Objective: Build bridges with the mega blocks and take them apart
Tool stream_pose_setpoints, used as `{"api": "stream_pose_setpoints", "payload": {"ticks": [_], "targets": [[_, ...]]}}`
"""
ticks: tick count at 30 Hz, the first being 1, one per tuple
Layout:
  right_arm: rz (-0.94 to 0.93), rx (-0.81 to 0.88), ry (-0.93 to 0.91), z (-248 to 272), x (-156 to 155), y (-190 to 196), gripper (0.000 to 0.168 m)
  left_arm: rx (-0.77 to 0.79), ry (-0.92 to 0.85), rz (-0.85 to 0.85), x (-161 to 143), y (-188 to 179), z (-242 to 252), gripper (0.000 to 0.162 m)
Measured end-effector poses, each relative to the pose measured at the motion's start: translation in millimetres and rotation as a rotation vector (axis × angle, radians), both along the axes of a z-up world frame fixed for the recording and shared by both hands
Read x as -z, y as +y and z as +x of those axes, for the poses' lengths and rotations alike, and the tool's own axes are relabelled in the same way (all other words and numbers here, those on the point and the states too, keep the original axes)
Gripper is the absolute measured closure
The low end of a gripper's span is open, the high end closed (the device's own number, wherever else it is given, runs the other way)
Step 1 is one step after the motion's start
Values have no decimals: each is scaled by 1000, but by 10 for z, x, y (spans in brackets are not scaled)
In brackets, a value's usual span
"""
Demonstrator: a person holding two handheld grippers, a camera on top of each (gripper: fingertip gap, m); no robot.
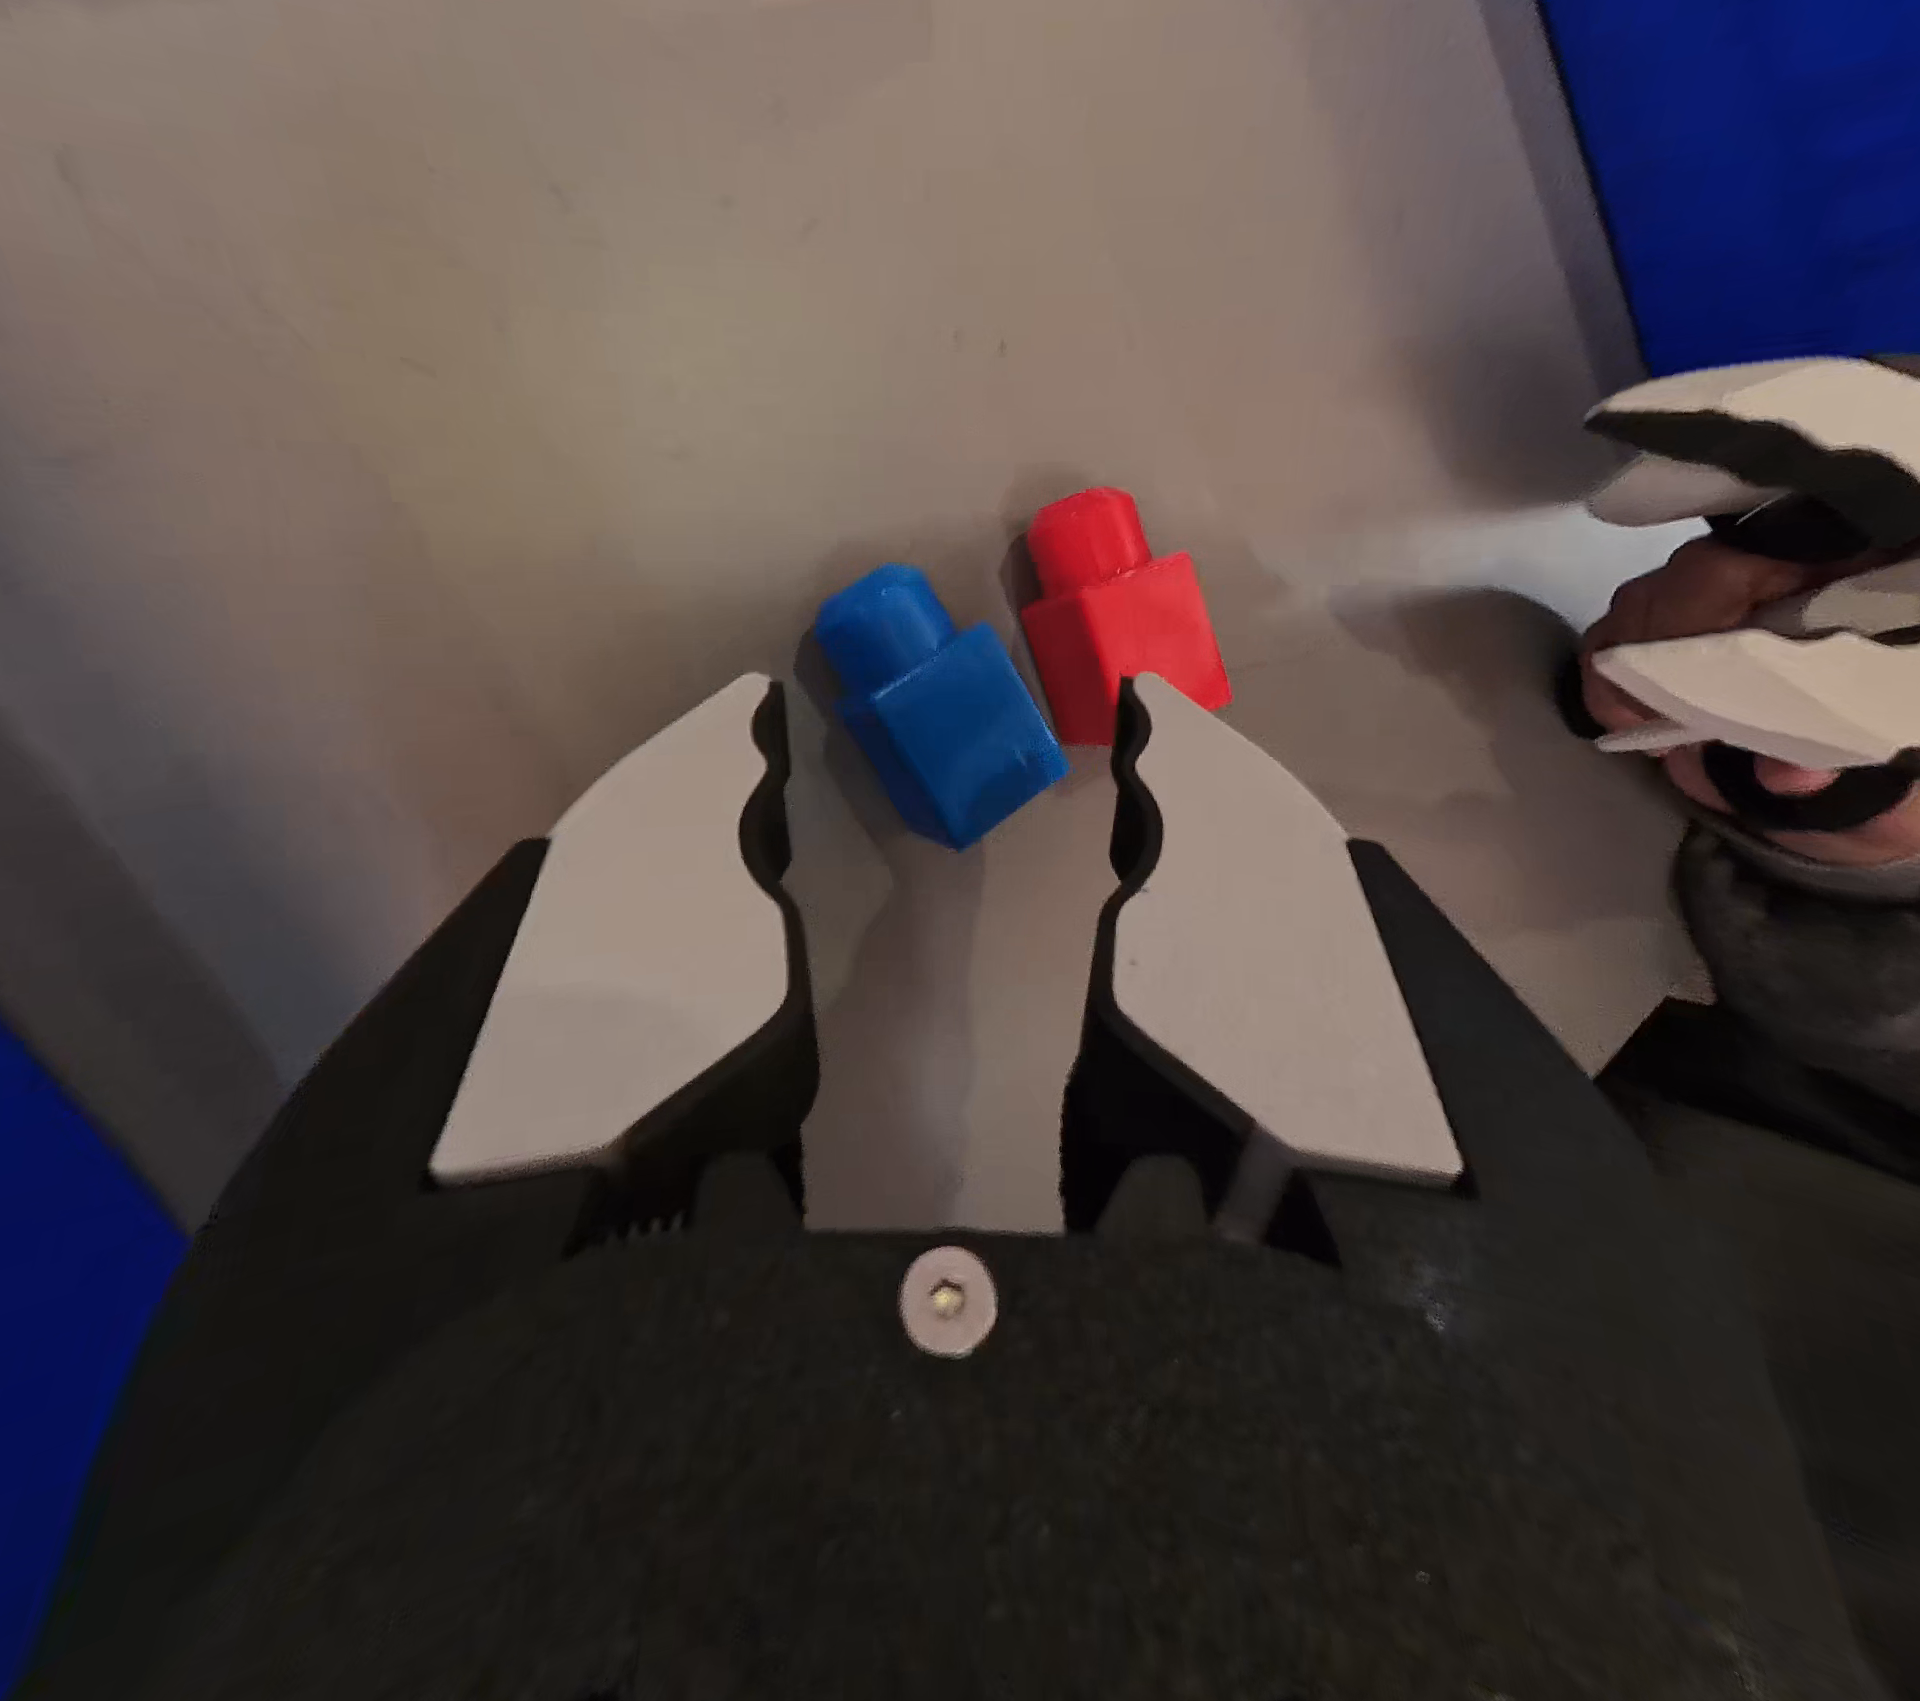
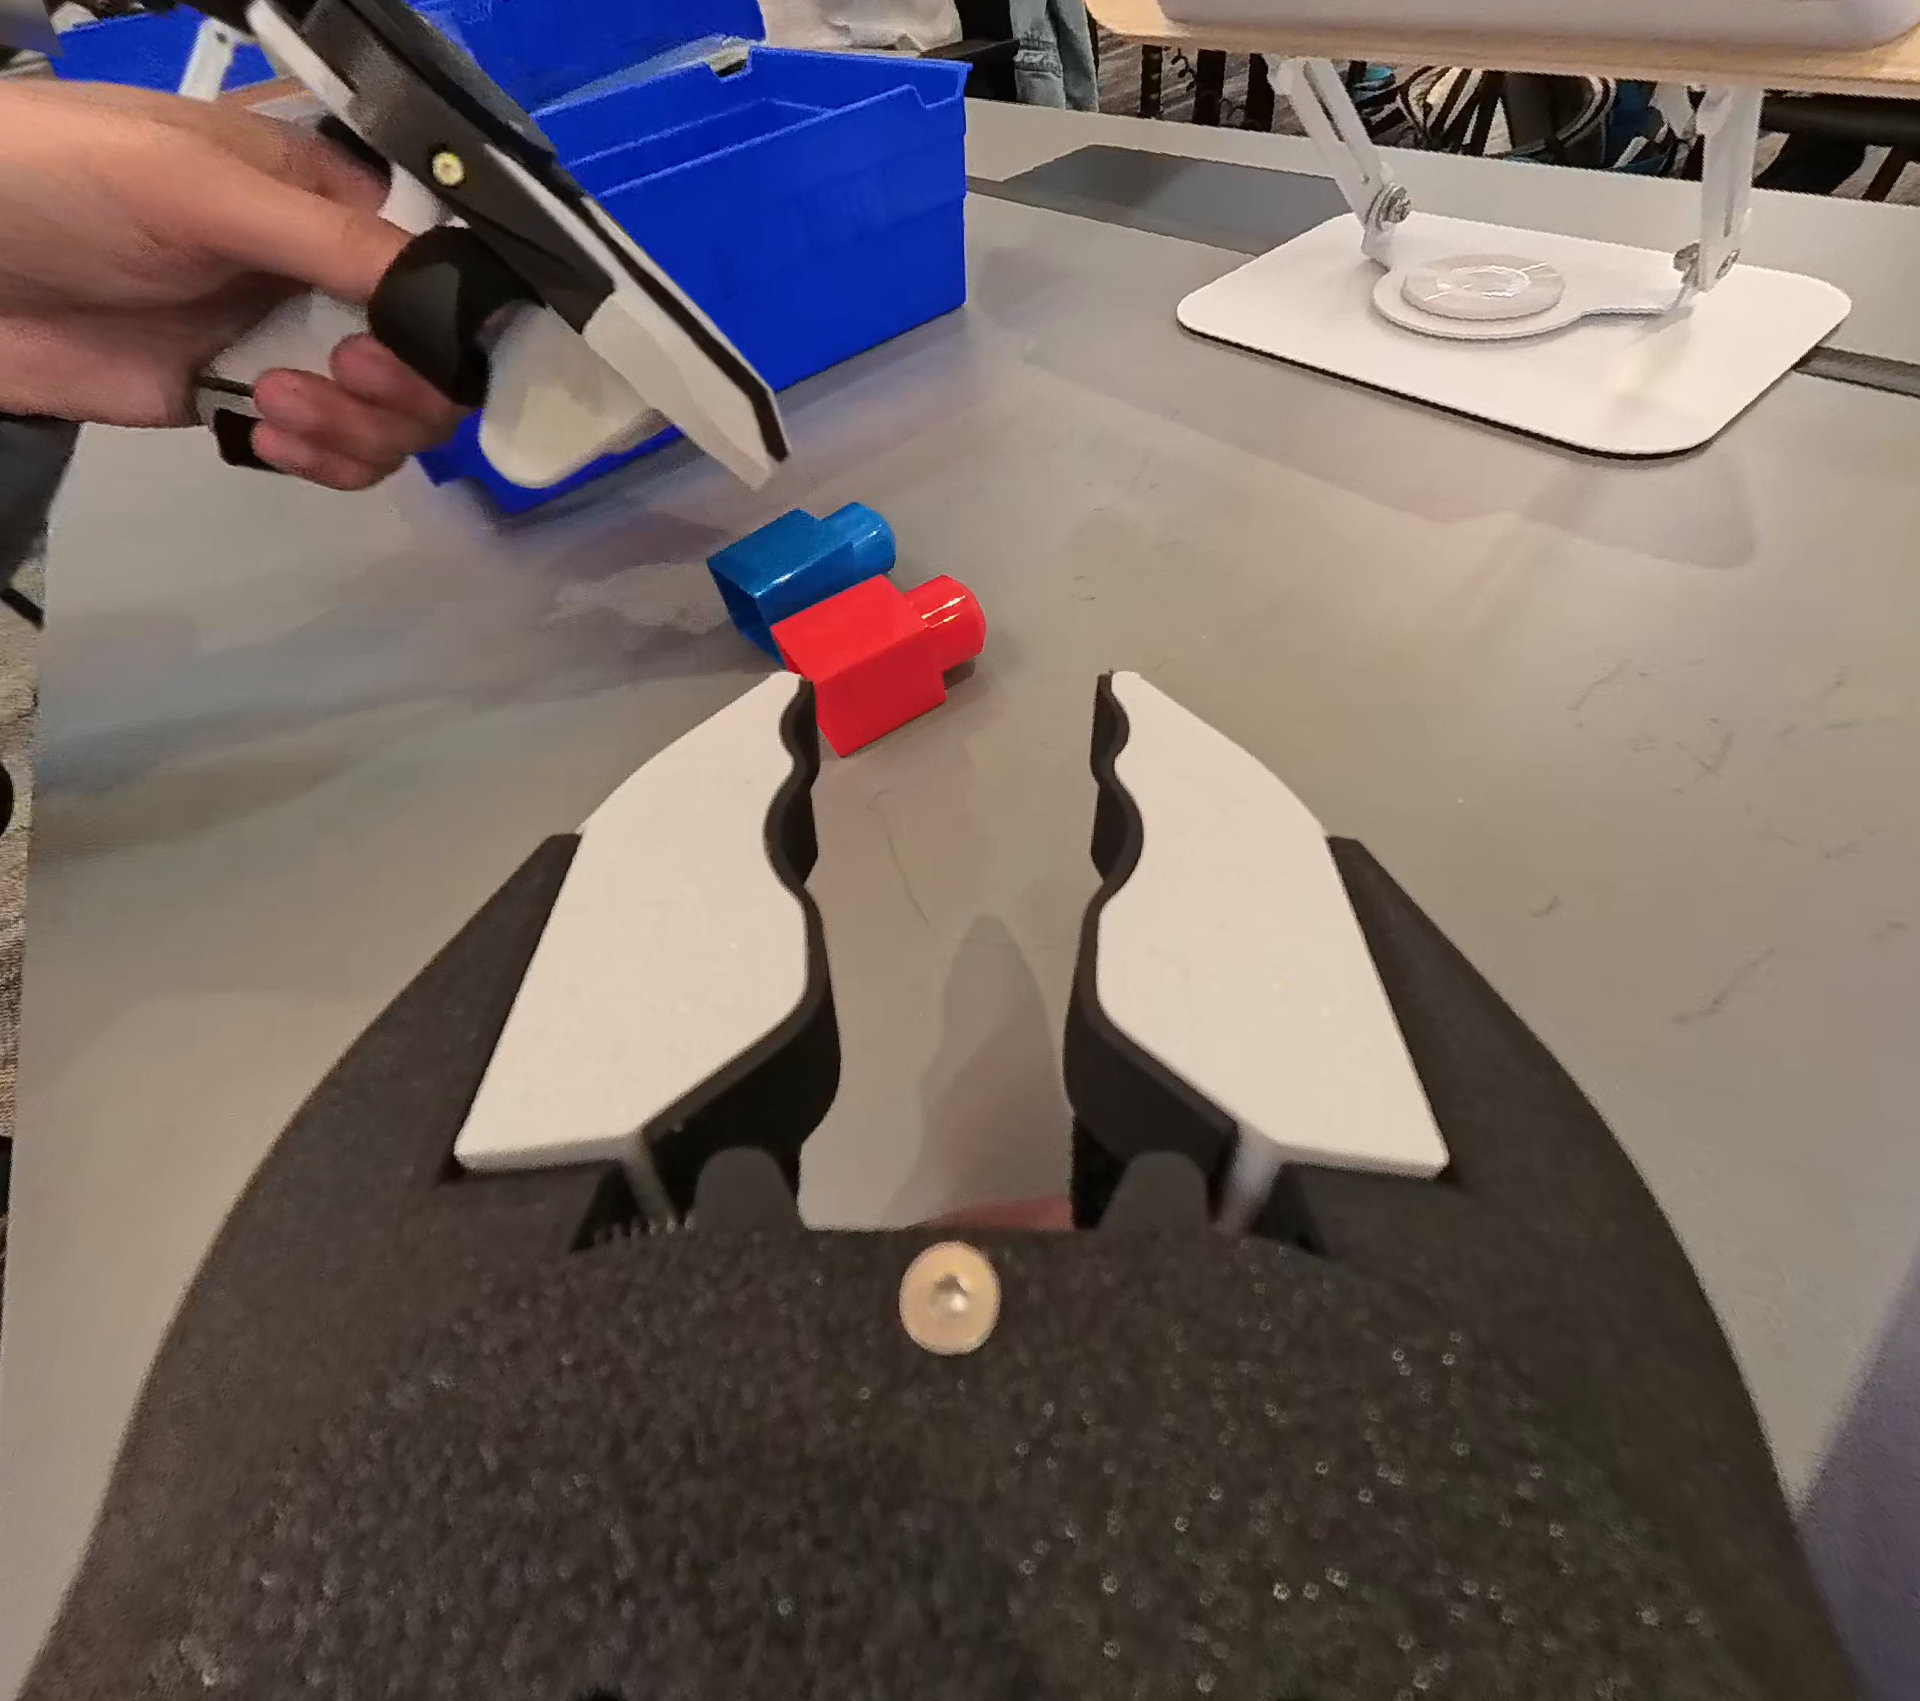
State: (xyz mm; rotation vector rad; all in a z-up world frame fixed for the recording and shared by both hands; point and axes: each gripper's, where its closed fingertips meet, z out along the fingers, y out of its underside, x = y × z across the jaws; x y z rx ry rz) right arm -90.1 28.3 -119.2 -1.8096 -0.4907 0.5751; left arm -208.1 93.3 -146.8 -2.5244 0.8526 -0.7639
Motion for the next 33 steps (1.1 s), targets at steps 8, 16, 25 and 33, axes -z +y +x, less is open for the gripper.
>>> {"api": "stream_pose_setpoints", "payload": {"ticks": [8,16,25,33], "targets": [[17,5,-9,13,-16,-11,117,90,-2,125,-112,-345,-61,103],[29,-10,-37,-26,-11,-29,115,-84,-102,408,-304,-785,-606,91],[-102,-285,-162,-929,-847,439,111,-122,-268,602,-381,-915,-1004,87],[-287,-571,-716,-2522,-777,1845,116,-140,-291,637,-455,-851,-1082,84]]}}
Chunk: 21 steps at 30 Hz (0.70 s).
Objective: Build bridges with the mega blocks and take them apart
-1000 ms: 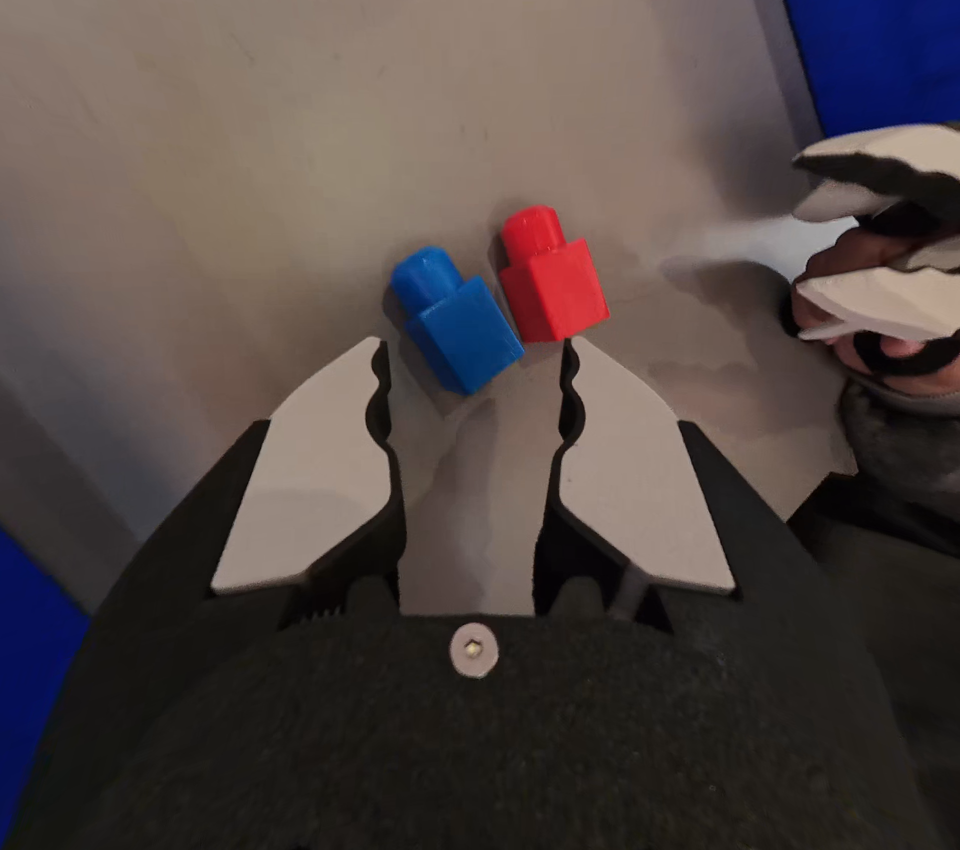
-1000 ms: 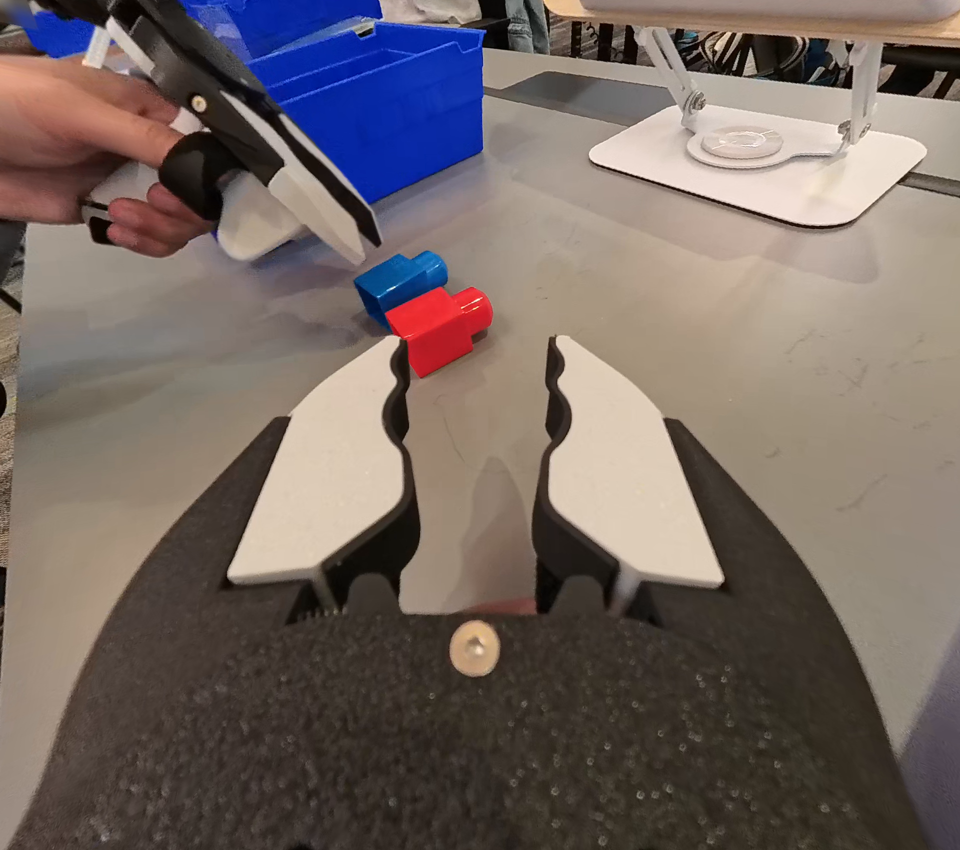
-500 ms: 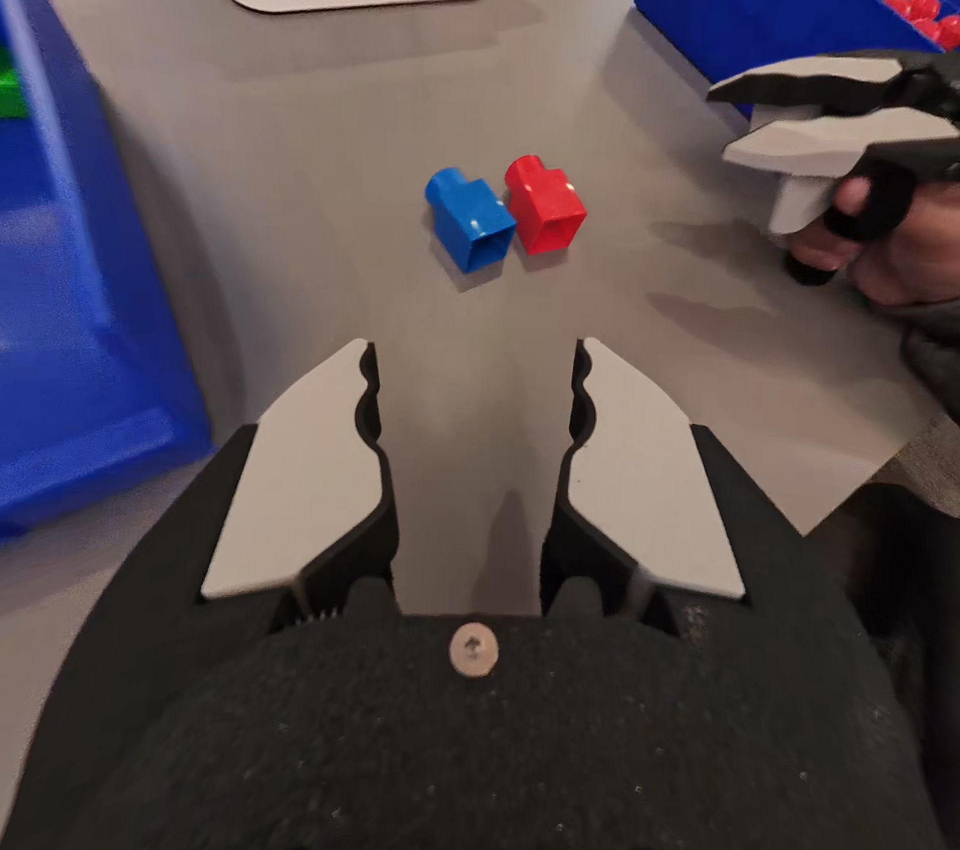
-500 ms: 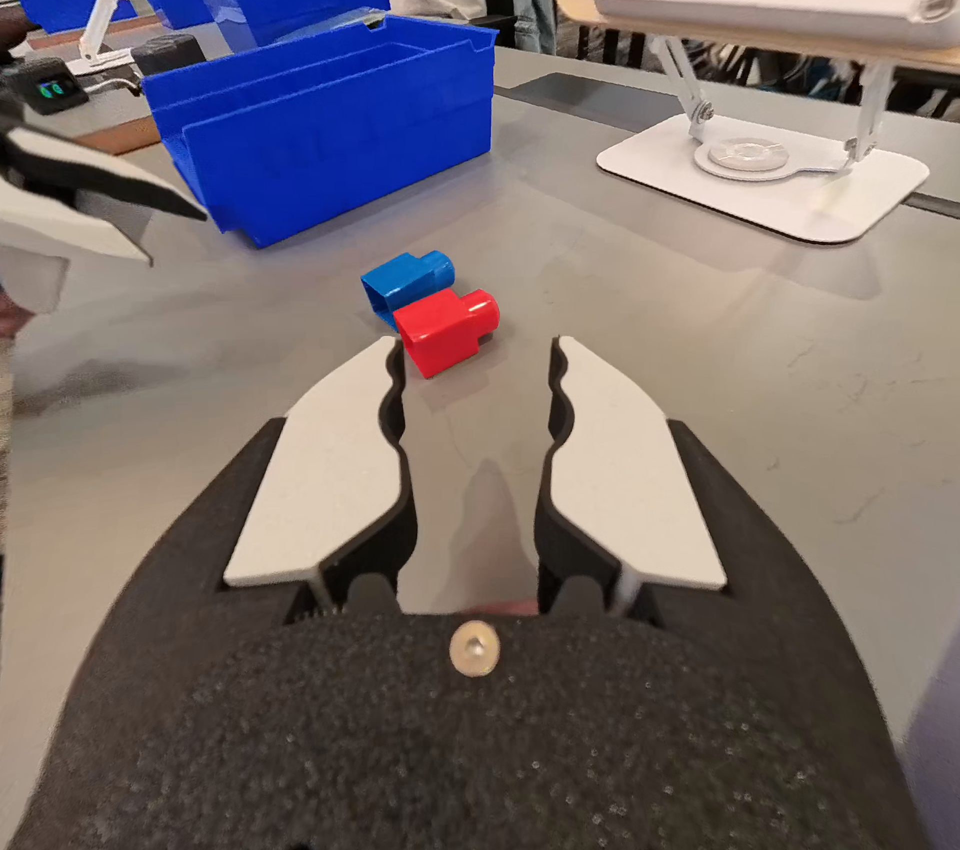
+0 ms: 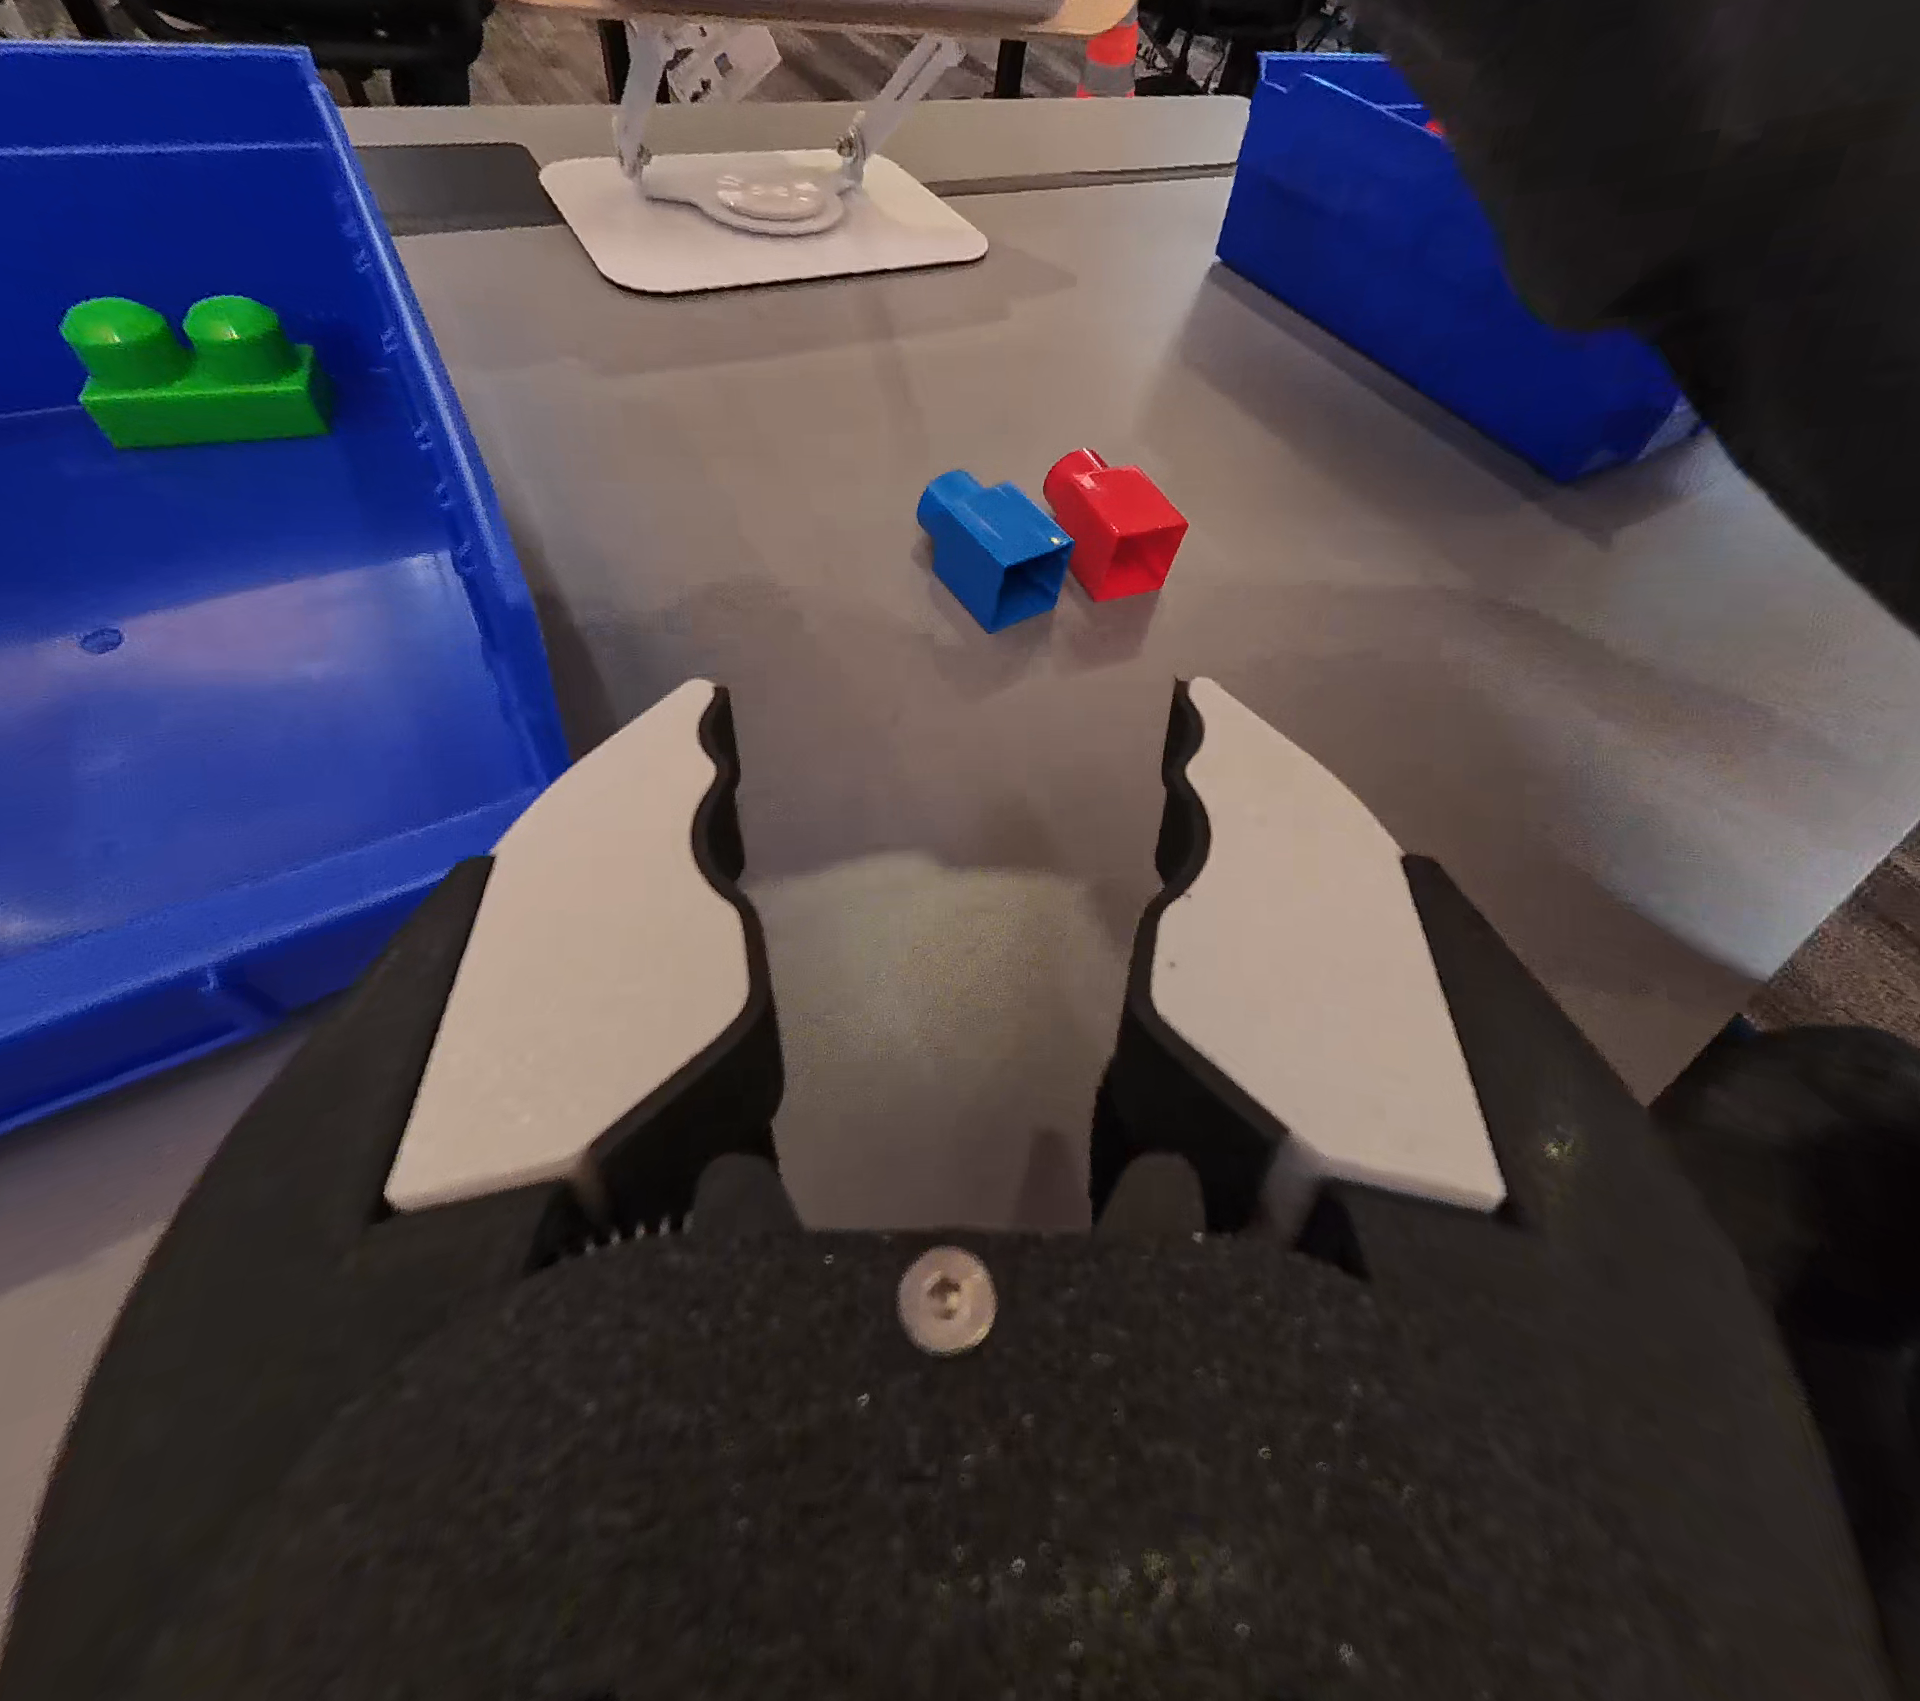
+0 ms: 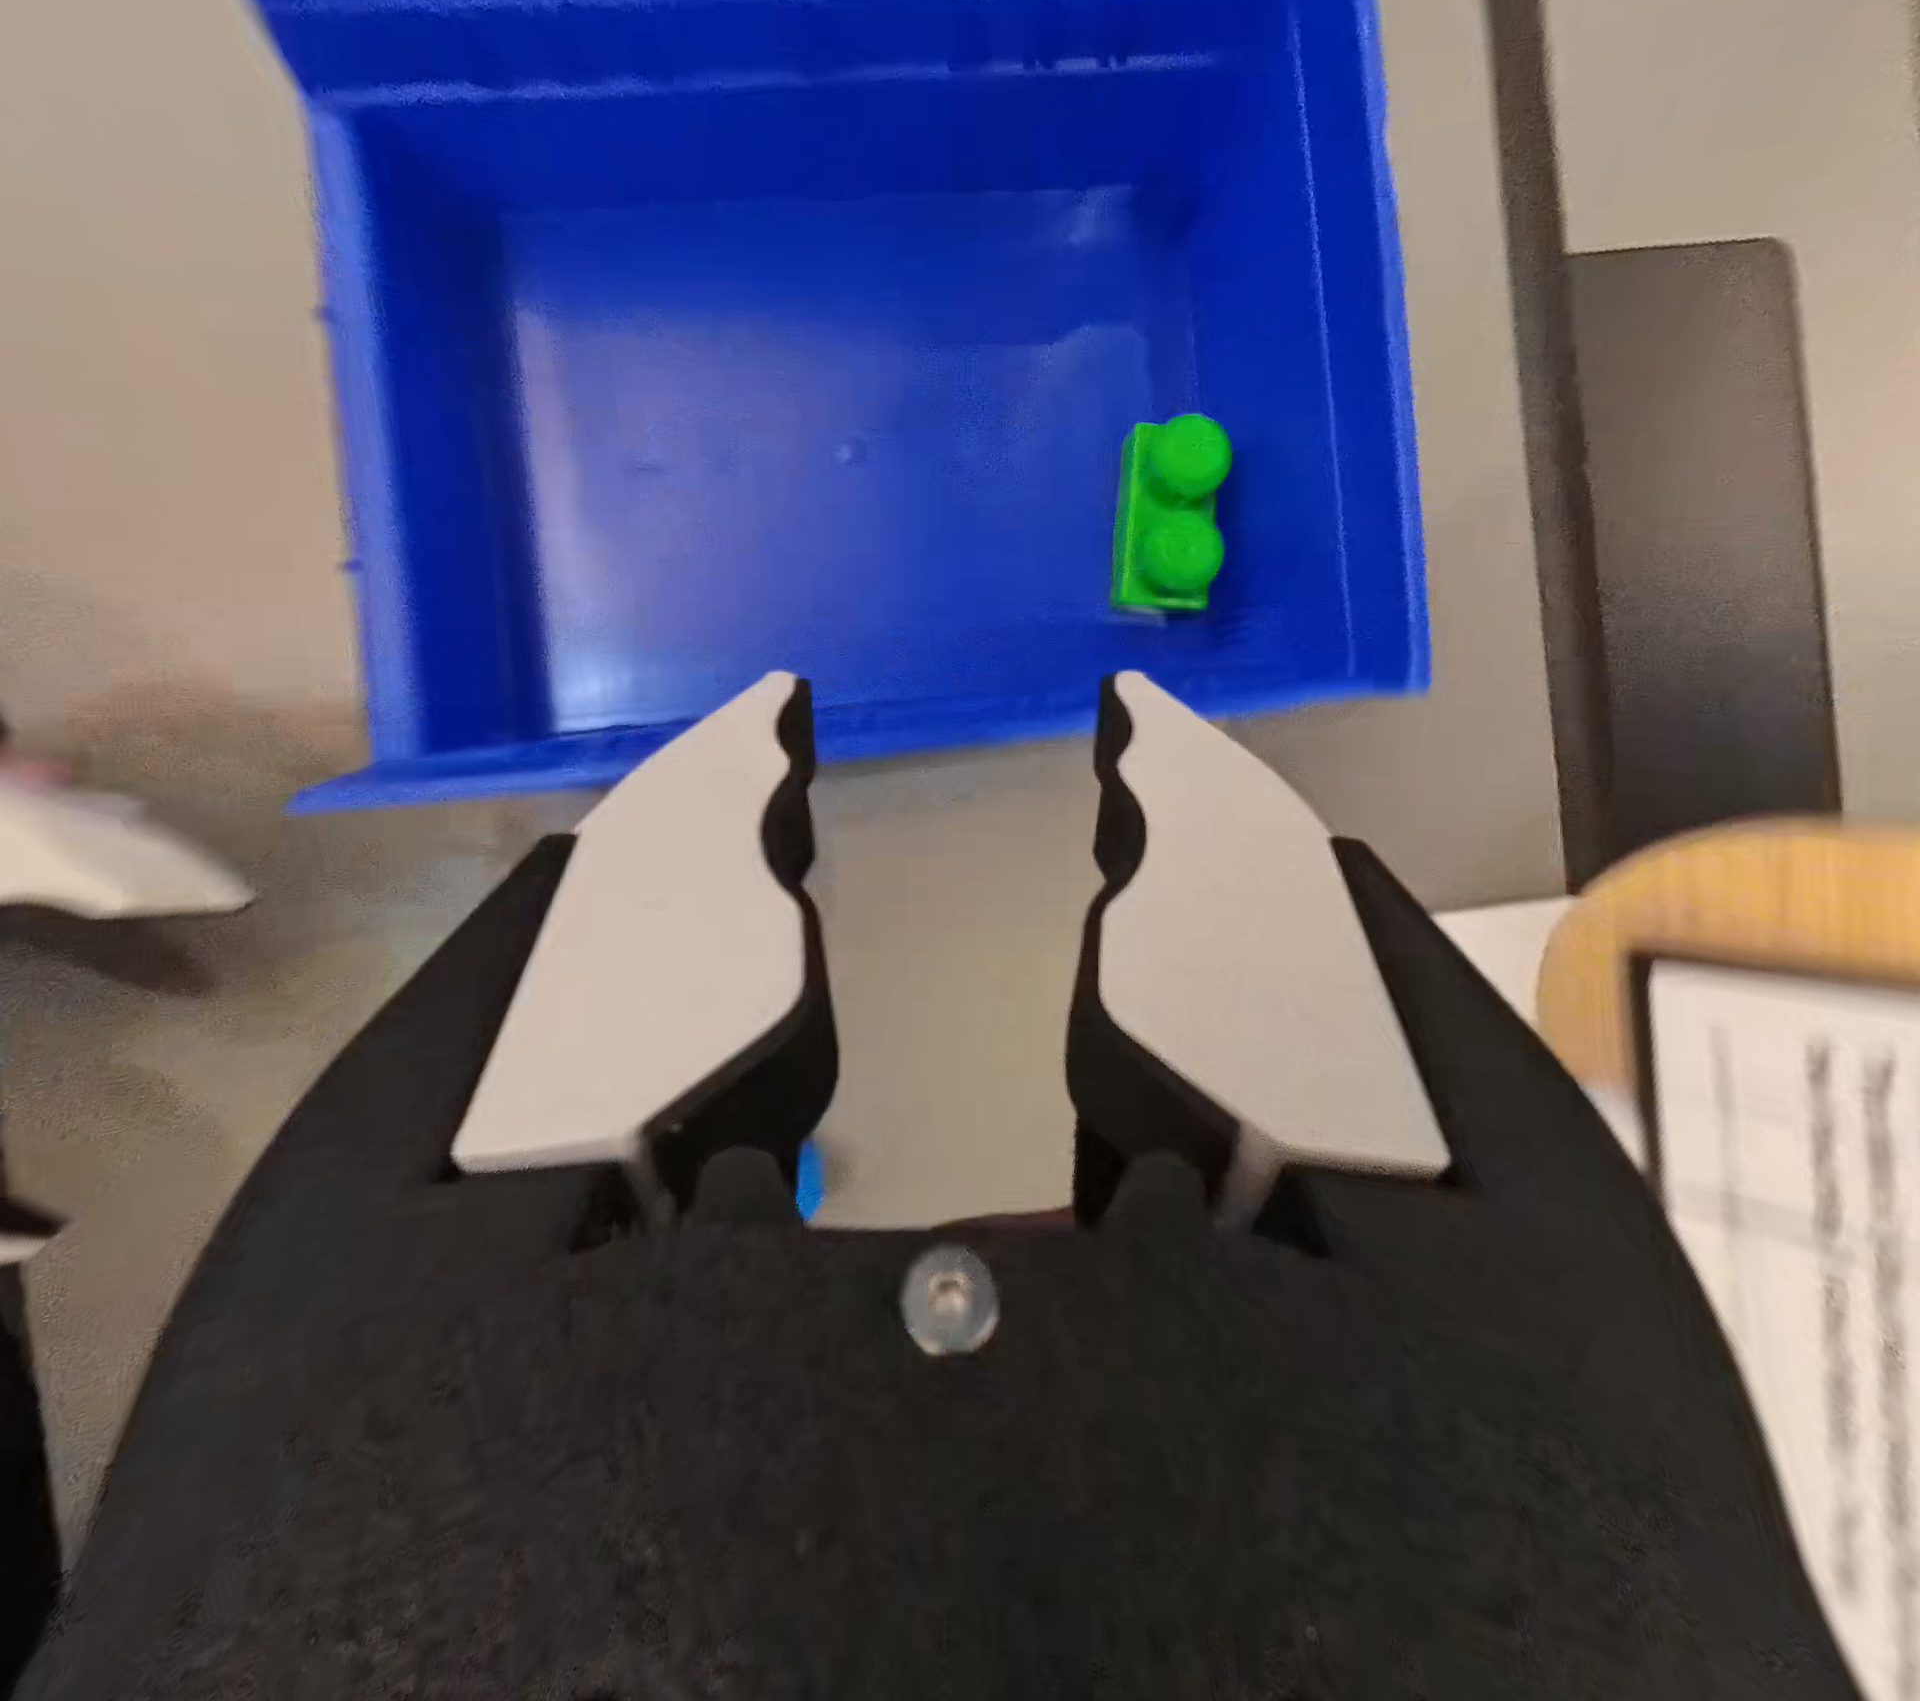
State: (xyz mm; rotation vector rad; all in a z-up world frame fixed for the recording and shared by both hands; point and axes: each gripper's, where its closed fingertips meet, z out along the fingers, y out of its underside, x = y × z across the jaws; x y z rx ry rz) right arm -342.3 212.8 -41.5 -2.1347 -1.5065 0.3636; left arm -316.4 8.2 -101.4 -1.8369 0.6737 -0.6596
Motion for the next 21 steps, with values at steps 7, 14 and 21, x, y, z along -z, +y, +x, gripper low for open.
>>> {"api": "stream_pose_setpoints", "payload": {"ticks": [7,14,21], "targets": [[-103,45,-367,-376,771,764,120,-8,94,-8,109,12,-74,84],[-131,98,-612,-376,1353,978,130,25,116,-2,91,-85,-52,85],[-52,23,-512,-547,1008,829,135,23,179,5,202,-74,-41,87]]}}
